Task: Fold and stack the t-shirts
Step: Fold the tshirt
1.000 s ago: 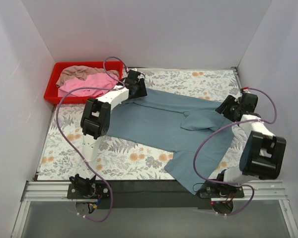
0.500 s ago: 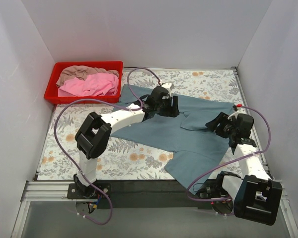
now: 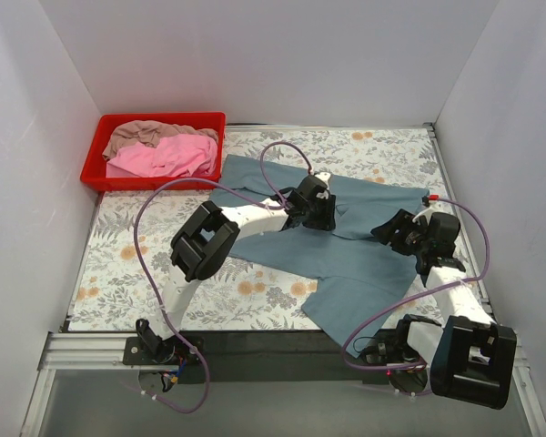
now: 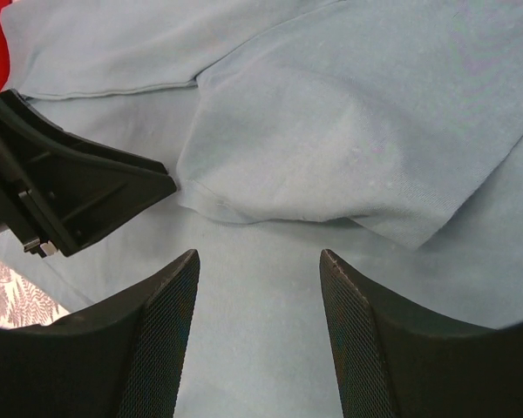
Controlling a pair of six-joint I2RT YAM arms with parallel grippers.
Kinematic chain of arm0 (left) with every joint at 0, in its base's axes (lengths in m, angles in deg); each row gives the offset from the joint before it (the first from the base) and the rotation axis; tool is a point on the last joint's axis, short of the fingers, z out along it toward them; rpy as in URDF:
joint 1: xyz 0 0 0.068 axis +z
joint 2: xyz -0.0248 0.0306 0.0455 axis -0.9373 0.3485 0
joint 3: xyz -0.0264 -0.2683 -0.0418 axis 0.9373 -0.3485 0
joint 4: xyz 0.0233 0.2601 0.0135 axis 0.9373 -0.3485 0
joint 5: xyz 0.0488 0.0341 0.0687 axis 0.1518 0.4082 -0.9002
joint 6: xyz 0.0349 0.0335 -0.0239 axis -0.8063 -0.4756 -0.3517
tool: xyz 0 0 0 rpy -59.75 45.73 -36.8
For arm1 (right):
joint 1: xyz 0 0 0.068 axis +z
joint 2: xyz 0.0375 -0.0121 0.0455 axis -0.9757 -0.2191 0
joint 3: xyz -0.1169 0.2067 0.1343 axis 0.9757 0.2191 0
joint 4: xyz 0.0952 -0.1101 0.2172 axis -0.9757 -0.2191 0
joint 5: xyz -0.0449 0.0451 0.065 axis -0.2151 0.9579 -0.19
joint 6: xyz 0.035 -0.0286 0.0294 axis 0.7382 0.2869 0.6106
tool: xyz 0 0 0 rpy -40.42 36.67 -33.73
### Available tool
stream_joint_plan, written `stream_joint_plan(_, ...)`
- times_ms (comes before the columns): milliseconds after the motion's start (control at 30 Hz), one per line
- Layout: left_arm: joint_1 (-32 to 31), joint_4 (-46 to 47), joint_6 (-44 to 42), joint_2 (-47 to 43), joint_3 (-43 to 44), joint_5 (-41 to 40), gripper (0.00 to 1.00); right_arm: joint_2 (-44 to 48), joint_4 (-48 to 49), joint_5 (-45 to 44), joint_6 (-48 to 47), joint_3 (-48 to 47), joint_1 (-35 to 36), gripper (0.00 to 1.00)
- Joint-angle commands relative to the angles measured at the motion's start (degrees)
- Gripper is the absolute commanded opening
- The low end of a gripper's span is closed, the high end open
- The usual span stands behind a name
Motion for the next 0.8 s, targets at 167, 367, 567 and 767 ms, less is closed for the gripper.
stream_joint_plan(167,-0.97,1.35,1.88,1.65,4.27,2.78,0.37,-1.81,4.12,0.43,-0.65,1.54,0.26,0.64)
stream_joint_plan(367,-1.76,1.70,3.64,2.35,4.44,5.76,0.26,-3.04,4.74,0.34,-1.00,1.71,0.26,0.63)
stream_joint_plan(567,-2.03,2.49,4.52,2.18,5.23,7.26,0.15,-5.41,5.18,-0.54,-1.18,1.89,0.35,0.63)
stream_joint_plan(767,-2.03,2.58,4.35,1.82,6.99,5.51,0.07,-7.70,5.35,-3.00,-1.35,0.14,0.26,0.62)
